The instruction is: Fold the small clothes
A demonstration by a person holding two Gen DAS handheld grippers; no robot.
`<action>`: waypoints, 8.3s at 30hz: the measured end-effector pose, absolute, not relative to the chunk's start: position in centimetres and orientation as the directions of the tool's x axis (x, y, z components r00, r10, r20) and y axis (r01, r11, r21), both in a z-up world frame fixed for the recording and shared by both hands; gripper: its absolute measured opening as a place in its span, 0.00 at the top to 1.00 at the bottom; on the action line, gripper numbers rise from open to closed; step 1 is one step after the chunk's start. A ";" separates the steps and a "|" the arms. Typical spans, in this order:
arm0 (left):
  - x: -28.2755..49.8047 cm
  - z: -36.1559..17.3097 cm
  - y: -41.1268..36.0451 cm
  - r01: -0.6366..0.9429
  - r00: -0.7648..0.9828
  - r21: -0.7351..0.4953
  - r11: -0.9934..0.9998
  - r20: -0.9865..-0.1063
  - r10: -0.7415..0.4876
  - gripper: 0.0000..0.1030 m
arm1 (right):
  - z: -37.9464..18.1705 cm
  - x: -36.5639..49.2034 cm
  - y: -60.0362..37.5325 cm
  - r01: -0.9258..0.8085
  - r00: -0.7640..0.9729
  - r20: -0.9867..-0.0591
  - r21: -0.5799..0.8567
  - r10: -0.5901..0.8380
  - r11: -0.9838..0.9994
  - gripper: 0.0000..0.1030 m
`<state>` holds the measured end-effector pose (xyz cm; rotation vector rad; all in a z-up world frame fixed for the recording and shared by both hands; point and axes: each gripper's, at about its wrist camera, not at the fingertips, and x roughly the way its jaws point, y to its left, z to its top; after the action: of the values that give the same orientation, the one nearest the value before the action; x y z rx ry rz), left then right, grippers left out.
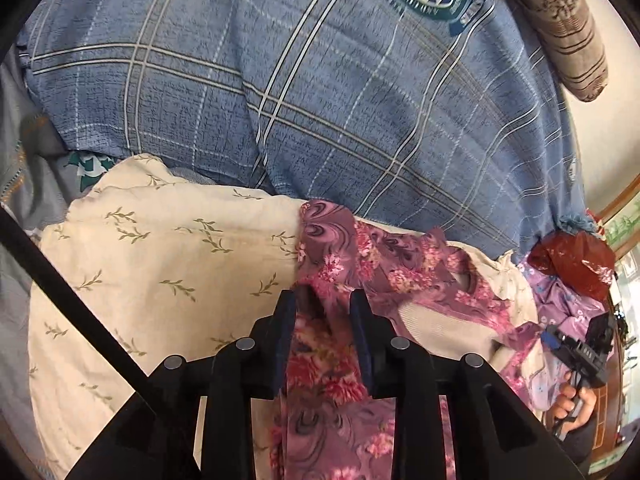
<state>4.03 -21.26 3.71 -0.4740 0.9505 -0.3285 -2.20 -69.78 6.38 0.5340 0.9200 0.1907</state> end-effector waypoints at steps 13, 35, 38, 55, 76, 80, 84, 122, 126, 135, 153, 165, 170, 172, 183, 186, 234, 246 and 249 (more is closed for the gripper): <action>0.7 4.0 -22.8 0.133 0.484 -0.471 0.872 -0.737 -0.472 0.75 | 3.5 -5.7 -66.9 0.086 0.480 -0.724 0.600 0.495 0.795 0.47; 7.8 1.0 -23.4 -0.048 0.544 -0.473 0.880 -0.751 -0.374 0.98 | 1.1 7.3 -66.7 0.224 0.525 -0.759 0.560 0.385 0.798 0.92; 7.3 1.1 -23.1 -0.031 0.555 -0.485 0.874 -0.736 -0.388 0.98 | -0.7 7.6 -67.1 0.251 0.511 -0.769 0.561 0.384 0.789 0.90; 7.1 5.0 -26.4 0.131 0.504 -0.390 0.911 -0.765 -0.400 0.76 | 5.8 1.8 -63.0 -0.027 0.521 -0.736 0.493 0.433 0.870 0.54; 11.0 5.2 -25.7 0.103 0.569 -0.316 0.943 -0.759 -0.316 1.00 | 6.3 4.8 -56.8 -0.267 0.450 -0.759 0.388 0.470 0.882 0.49; 10.8 4.3 -27.3 0.165 0.513 -0.295 0.941 -0.789 -0.337 0.88 | 6.5 4.8 -54.1 -0.380 0.438 -0.803 0.241 0.403 0.893 0.48; 11.9 2.6 -29.1 0.189 0.458 -0.258 0.947 -0.830 -0.318 0.65 | 5.7 4.7 -52.1 -0.461 0.412 -0.834 0.156 0.367 0.873 0.40; 13.4 4.9 -25.0 -0.033 0.686 -0.334 0.942 -0.693 -0.222 0.98 | 4.1 8.4 -49.6 -0.404 0.519 -0.828 -0.017 0.214 0.915 0.98; 13.8 2.9 -26.0 0.038 0.601 -0.325 0.945 -0.748 -0.281 0.97 | 3.4 8.5 -50.0 -0.407 0.491 -0.838 0.020 0.237 0.913 0.96; 13.1 1.0 -25.7 0.073 0.523 -0.395 0.916 -0.767 -0.372 0.69 | 3.3 6.4 -51.0 -0.445 0.449 -0.825 0.126 0.343 0.887 0.61; 14.1 1.6 -28.0 0.058 0.552 -0.267 0.962 -0.794 -0.254 0.94 | 0.9 6.3 -48.8 -0.481 0.418 -0.865 0.047 0.277 0.875 0.77; 14.0 1.3 -28.8 0.050 0.542 -0.256 0.965 -0.805 -0.241 0.94 | 0.7 6.4 -48.4 -0.437 0.415 -0.880 0.032 0.233 0.899 0.90; 13.9 3.2 -27.4 0.007 0.601 -0.278 0.961 -0.767 -0.226 0.95 | 2.5 6.4 -48.3 -0.406 0.484 -0.849 -0.004 0.211 0.914 0.93; 14.2 3.8 -27.6 0.007 0.612 -0.262 0.965 -0.762 -0.212 0.95 | 3.6 6.9 -48.5 -0.383 0.515 -0.833 -0.011 0.204 0.924 0.93; 15.9 -0.6 -29.3 -0.019 0.520 -0.189 0.982 -0.840 -0.152 0.93 | -0.2 10.1 -48.1 -0.347 0.476 -0.872 -0.065 0.115 0.936 0.92; 15.0 0.6 -28.7 -0.001 0.529 -0.219 0.976 -0.828 -0.185 0.93 | 0.6 9.9 -48.5 -0.348 0.483 -0.862 -0.028 0.153 0.937 0.89; 1.4 2.6 -31.8 0.001 0.566 0.215 0.977 -0.805 0.177 0.66 | 6.5 2.5 -60.8 -0.069 0.586 -0.799 0.116 0.134 0.991 0.57; 0.9 4.7 -27.0 -0.004 0.511 0.096 0.995 -0.855 0.085 0.66 | 7.3 -7.6 -39.0 -0.515 0.464 -0.786 0.137 0.409 0.846 0.52; 1.8 5.2 -25.6 0.004 0.500 0.070 0.998 -0.864 0.058 0.66 | 7.1 -9.1 -34.6 -0.601 0.437 -0.789 0.101 0.432 0.793 0.52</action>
<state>1.80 -25.64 5.23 0.0652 1.0468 0.0331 -9.07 -34.63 7.12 -0.2067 0.9143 0.6481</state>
